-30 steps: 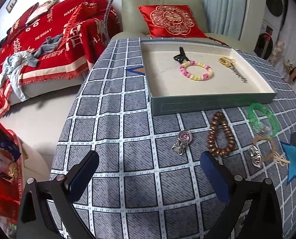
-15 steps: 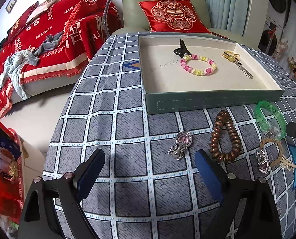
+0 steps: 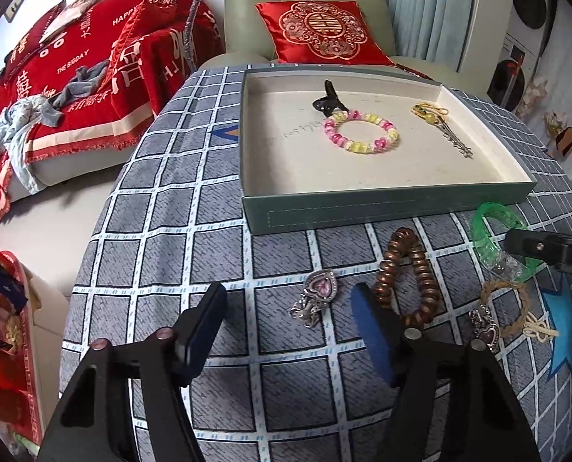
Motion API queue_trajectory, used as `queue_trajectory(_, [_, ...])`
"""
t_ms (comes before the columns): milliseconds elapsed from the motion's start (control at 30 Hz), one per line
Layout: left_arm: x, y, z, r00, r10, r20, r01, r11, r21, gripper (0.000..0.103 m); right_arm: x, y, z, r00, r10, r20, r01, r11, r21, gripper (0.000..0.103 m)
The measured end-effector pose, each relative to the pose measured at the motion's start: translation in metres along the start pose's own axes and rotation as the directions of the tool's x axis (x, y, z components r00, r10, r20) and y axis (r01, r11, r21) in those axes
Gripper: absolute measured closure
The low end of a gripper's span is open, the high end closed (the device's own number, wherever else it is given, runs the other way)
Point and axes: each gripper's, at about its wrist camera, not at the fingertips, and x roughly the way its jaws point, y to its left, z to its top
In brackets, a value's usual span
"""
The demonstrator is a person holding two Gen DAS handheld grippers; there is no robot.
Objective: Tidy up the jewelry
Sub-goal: 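Grasp the green bangle with the right tool while the left tool grasps the silver heart pendant, then carry the bangle into the tray with the right tool while the left tool carries the pendant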
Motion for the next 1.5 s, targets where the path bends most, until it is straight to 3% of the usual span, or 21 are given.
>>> queue_trajectory(100, [-0.001, -0.002, 0.0, 1.0, -0.019, 0.0, 0.019, 1.0, 0.003, 0.031, 0.002, 0.006, 0.0, 0.999, -0.052, 0.006, 0.052, 0.998, -0.044, 0.032])
queue_trajectory(200, [-0.002, -0.006, -0.001, 1.0, -0.014, 0.001, 0.014, 1.0, 0.018, 0.034, 0.003, 0.015, -0.003, 0.994, -0.106, 0.017, 0.107, 0.989, -0.1, 0.039])
queue_trajectory(300, [-0.004, -0.009, -0.001, 1.0, -0.028, -0.004, 0.028, 0.999, 0.028, 0.046, 0.001, 0.019, -0.004, 0.995, -0.102, 0.02, 0.104, 0.987, -0.121, 0.05])
queue_trajectory(467, [-0.007, -0.015, 0.0, 0.999, -0.035, 0.0, 0.035, 0.998, 0.057, 0.072, -0.001, 0.02, -0.004, 0.996, -0.091, 0.019, 0.093, 0.988, -0.123, 0.086])
queue_trajectory(567, [-0.008, -0.014, -0.002, 0.999, -0.039, 0.002, 0.039, 0.998, 0.058, 0.072, -0.003, 0.017, -0.006, 0.996, -0.081, 0.025, 0.083, 0.99, -0.113, 0.093])
queue_trajectory(1067, [-0.045, 0.005, 0.006, 0.993, -0.093, 0.077, 0.092, 0.996, 0.016, 0.072, -0.042, 0.003, -0.012, 0.997, 0.023, 0.074, -0.017, 0.997, -0.077, 0.094])
queue_trajectory(1500, [-0.057, -0.006, 0.057, 0.982, -0.119, 0.144, 0.111, 0.992, 0.064, 0.072, -0.072, 0.012, 0.024, 0.988, 0.061, 0.14, -0.045, 0.993, -0.113, 0.094])
